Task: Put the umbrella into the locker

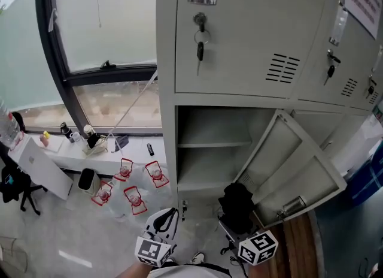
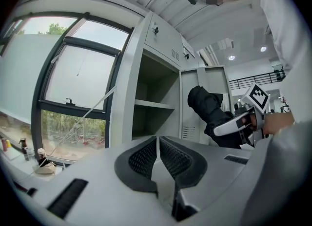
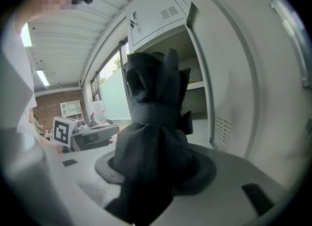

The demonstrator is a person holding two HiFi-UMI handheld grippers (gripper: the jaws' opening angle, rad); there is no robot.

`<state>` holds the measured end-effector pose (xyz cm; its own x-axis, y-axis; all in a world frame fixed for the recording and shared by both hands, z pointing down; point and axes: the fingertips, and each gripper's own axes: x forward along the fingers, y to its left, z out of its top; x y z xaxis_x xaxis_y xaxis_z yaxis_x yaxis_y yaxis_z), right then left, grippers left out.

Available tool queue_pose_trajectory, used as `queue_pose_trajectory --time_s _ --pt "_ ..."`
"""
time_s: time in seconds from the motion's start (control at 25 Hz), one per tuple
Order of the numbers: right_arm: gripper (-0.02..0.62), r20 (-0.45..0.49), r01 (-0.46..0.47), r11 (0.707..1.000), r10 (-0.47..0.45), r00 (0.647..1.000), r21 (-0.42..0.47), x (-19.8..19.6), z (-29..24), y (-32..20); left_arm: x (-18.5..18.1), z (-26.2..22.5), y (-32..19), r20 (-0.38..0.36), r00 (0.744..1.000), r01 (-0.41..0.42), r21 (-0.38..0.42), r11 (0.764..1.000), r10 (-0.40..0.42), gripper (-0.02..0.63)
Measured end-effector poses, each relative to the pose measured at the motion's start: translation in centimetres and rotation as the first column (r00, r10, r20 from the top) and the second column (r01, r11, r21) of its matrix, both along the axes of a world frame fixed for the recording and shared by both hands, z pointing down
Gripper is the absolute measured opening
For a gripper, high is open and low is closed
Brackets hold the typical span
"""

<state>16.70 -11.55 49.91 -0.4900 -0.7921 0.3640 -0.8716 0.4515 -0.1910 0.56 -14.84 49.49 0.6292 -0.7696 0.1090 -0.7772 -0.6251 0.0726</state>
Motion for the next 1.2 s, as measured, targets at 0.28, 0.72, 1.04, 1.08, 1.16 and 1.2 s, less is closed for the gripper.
queue_pose_trajectory --time_s 0.28,0.72,1.04,1.08,1.16,1.2 --pt "0.229 -0.003 0.037 0.999 -0.037 0.999 -0.011 0.5 1.2 -4.1 -0.8 0.1 -0.7 0.012 0.999 0.052 -0.001 0.999 -0.052 0.038" --pt "0.229 -0.054 0.035 0.995 -0.040 0.998 -0.094 -0.3 4.8 -10.3 -1.7 -0.5 -0.4 -0.009 0.998 0.063 -0.001 0.998 -0.063 0.038" --pt "0.230 -0.129 0.031 0.991 -0.048 0.991 -0.129 -1.3 6.1 -13.9 -4.2 -0.6 -0.2 -0.007 0.994 0.105 0.002 0.995 -0.105 0.038" --pt "0.230 -0.126 0.024 0.991 -0.041 0.991 -0.134 -1.3 6.2 -14.2 -4.5 -0.6 -0.2 -0.007 0.994 0.108 0.002 0.994 -0.108 0.038" --pt "0.230 -0.131 0.017 0.989 -0.037 0.991 -0.149 -1.3 6.6 -14.7 -5.1 -0.5 -0.2 -0.006 0.993 0.117 0.004 0.993 -0.117 0.038" --pt "0.231 -0.141 0.016 0.988 -0.038 0.989 -0.157 -1.3 6.8 -15.1 -5.3 -0.5 -0.2 -0.006 0.993 0.120 0.002 0.993 -0.120 0.038"
